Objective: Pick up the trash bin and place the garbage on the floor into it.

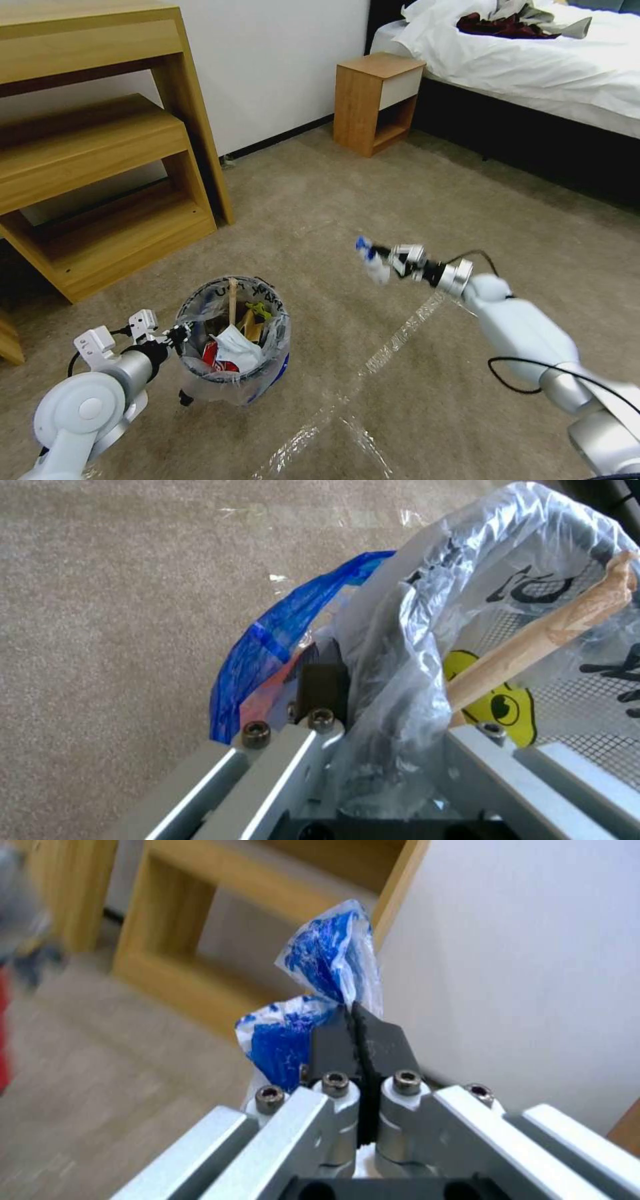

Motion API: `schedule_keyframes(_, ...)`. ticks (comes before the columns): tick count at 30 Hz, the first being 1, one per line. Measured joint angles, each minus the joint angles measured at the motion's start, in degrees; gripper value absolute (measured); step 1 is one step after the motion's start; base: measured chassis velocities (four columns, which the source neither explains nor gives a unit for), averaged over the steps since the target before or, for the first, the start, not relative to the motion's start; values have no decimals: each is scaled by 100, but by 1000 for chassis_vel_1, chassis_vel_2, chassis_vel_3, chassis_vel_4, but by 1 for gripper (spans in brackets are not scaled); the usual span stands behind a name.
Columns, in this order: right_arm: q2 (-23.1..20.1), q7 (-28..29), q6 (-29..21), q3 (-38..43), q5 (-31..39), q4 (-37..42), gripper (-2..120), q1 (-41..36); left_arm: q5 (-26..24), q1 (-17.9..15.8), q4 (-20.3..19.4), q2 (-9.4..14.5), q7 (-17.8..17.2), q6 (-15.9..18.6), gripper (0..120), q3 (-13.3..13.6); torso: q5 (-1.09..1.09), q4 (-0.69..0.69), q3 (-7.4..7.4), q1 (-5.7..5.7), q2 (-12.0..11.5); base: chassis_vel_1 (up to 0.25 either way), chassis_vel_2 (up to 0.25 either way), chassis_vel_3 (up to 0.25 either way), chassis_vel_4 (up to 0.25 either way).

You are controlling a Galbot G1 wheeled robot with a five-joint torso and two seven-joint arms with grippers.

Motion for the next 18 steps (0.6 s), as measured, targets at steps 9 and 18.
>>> schedule_keyframes(9, -246, 296, -267, -253, 525, 1106, 0, 588, 28, -13, 34, -51, -1, 4, 0, 69, -1, 1, 0, 0, 0, 0, 0, 0, 0)
schedule_keyframes(18, -186, 538, -494, -684, 980, 2007, 0, 997, 37, -29, -27, -80, 4, 9, 0, 74, -1, 1, 0, 0, 0, 0, 0, 0, 0)
